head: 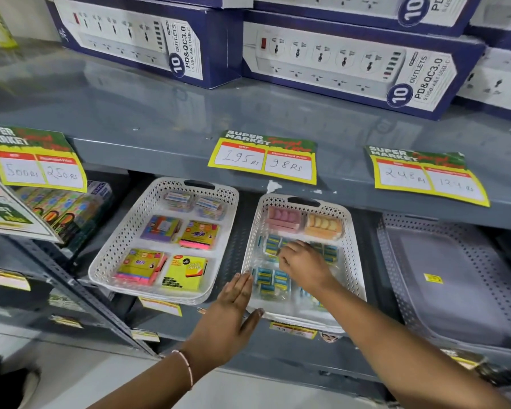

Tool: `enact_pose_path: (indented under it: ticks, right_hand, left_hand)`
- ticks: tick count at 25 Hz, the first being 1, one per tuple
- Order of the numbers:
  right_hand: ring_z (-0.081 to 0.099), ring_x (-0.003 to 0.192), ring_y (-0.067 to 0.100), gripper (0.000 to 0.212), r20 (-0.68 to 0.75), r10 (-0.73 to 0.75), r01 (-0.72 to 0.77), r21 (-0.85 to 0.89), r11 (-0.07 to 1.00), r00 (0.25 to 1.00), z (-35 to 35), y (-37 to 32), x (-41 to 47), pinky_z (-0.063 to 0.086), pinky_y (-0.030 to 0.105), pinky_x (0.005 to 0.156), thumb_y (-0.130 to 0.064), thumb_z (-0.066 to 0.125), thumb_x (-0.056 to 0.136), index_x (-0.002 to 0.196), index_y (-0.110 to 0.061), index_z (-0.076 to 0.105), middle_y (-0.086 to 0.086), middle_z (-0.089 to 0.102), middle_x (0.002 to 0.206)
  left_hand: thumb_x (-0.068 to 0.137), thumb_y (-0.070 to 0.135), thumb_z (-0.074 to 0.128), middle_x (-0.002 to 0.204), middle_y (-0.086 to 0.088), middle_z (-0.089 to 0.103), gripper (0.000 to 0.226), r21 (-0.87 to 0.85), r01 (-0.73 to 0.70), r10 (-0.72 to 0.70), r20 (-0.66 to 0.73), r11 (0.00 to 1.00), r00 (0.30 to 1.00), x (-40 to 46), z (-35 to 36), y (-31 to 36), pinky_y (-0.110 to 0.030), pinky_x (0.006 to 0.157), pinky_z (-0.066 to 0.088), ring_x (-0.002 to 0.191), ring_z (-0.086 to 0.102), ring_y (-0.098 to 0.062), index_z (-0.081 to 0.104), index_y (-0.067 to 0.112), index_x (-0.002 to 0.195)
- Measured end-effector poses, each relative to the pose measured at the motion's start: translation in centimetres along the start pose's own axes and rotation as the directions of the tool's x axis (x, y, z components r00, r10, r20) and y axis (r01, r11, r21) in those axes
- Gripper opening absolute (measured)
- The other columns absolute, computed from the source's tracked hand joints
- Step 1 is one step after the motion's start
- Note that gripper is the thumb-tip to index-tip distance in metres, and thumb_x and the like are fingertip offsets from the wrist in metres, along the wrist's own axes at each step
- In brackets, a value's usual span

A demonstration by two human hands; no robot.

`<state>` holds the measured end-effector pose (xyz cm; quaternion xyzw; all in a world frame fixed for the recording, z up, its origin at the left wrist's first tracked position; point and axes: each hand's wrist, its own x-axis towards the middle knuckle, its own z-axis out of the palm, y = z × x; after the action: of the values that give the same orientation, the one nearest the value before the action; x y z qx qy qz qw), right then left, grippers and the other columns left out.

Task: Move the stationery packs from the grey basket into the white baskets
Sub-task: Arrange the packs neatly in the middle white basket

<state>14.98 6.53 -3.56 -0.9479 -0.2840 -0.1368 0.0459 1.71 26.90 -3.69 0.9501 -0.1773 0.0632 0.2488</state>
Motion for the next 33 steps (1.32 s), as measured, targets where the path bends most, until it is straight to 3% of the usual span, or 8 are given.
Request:
enact_pose_path:
  ticks: [6, 10, 13, 16, 23, 29, 31, 33]
  right_hand:
    - [0.059, 0.100, 0.019, 0.026, 0.192, 0.156, -0.201, 0.238, 0.950, 0.969, -2.0, 0.5, 1.0, 0.051, 0.036, 0.088, -0.035, 0.065, 0.082, 0.100, -0.018, 0.076, 0.000, 0.067, 0.102]
    - [0.059, 0.117, 0.028, 0.087, 0.514, 0.213, -0.353, 0.192, 0.915, 0.831, -2.2, 0.9, 4.5, 0.051, 0.038, 0.097, -0.051, 0.081, 0.062, 0.138, -0.022, 0.051, 0.005, 0.059, 0.136]
    - [0.066, 0.101, 0.026, 0.083, 0.581, 0.191, -0.339, 0.156, 0.928, 0.791, -1.3, 0.6, 6.3, 0.056, 0.037, 0.087, -0.035, 0.086, 0.063, 0.136, -0.017, 0.052, 0.010, 0.066, 0.120]
    - [0.061, 0.115, 0.027, 0.088, 0.583, 0.162, -0.339, 0.208, 0.917, 0.796, -1.1, 0.5, 7.6, 0.052, 0.039, 0.096, -0.023, 0.087, 0.065, 0.142, -0.016, 0.044, 0.010, 0.057, 0.137]
    - [0.064, 0.093, 0.022, 0.082, 0.633, 0.176, -0.323, 0.123, 0.939, 0.754, -1.0, 0.0, 8.3, 0.058, 0.034, 0.083, -0.024, 0.087, 0.060, 0.133, -0.014, 0.050, 0.007, 0.064, 0.112]
    - [0.055, 0.122, 0.026, 0.088, 0.601, 0.196, -0.418, 0.254, 0.872, 0.775, -3.5, -0.4, 7.6, 0.047, 0.036, 0.102, -0.026, 0.085, 0.069, 0.144, -0.014, 0.041, 0.009, 0.052, 0.141]
    - [0.053, 0.126, 0.024, 0.074, 0.539, 0.206, -0.447, 0.364, 0.817, 0.816, -5.3, -1.0, 6.3, 0.042, 0.032, 0.106, -0.030, 0.080, 0.077, 0.141, -0.013, 0.047, 0.008, 0.052, 0.142]
    - [0.057, 0.121, 0.021, 0.076, 0.610, 0.144, -0.429, 0.351, 0.833, 0.779, -6.3, -2.3, 4.1, 0.045, 0.033, 0.104, -0.038, 0.084, 0.069, 0.135, -0.016, 0.054, 0.004, 0.057, 0.138]
  left_hand:
    - [0.094, 0.064, 0.015, 0.158, 0.000, 0.016, 0.080, 0.009, 0.001, -0.001, 0.027, 1.000, 1.000, 0.0, 0.1, -0.1, -0.031, 0.117, 0.006, 0.144, 0.006, -0.011, 0.023, 0.010, 0.152]
    - [0.094, 0.065, 0.013, 0.158, 0.002, 0.012, 0.080, 0.036, 0.007, -0.010, 0.061, 0.999, 0.998, 0.1, 0.1, -0.1, -0.031, 0.116, -0.001, 0.145, 0.003, -0.012, 0.019, 0.011, 0.153]
    - [0.095, 0.062, 0.016, 0.158, 0.002, 0.010, 0.077, 0.059, 0.019, -0.025, 0.090, 0.998, 0.996, 0.1, -0.2, 0.0, -0.031, 0.115, -0.005, 0.144, -0.002, -0.011, 0.017, 0.011, 0.153]
    - [0.097, 0.055, 0.027, 0.159, 0.004, 0.005, 0.073, 0.062, 0.020, -0.025, 0.087, 0.998, 0.996, 0.1, -0.3, 0.1, -0.023, 0.114, -0.008, 0.145, -0.005, -0.010, 0.011, 0.013, 0.154]
    - [0.098, 0.054, 0.030, 0.161, 0.005, 0.004, 0.071, 0.022, 0.031, -0.034, 0.109, 0.999, 0.993, 0.1, -0.5, 0.2, -0.019, 0.114, -0.004, 0.141, -0.012, -0.004, 0.006, 0.017, 0.154]
    - [0.091, 0.063, 0.020, 0.160, 0.008, 0.003, 0.078, -0.014, 0.036, -0.034, 0.118, 0.999, 0.992, 0.1, -0.6, 0.1, -0.014, 0.111, -0.006, 0.139, -0.013, 0.000, 0.006, 0.019, 0.154]
    - [0.093, 0.062, 0.028, 0.160, 0.008, 0.005, 0.077, -0.065, 0.046, -0.040, 0.100, 0.997, 0.994, 0.2, -0.6, 0.0, -0.012, 0.110, -0.005, 0.139, -0.010, 0.001, 0.008, 0.019, 0.154]
    - [0.096, 0.054, 0.041, 0.159, 0.008, 0.007, 0.075, -0.131, 0.047, -0.037, 0.083, 0.990, 0.996, 0.4, -0.8, -0.1, -0.010, 0.110, -0.002, 0.141, -0.005, -0.001, 0.011, 0.017, 0.154]
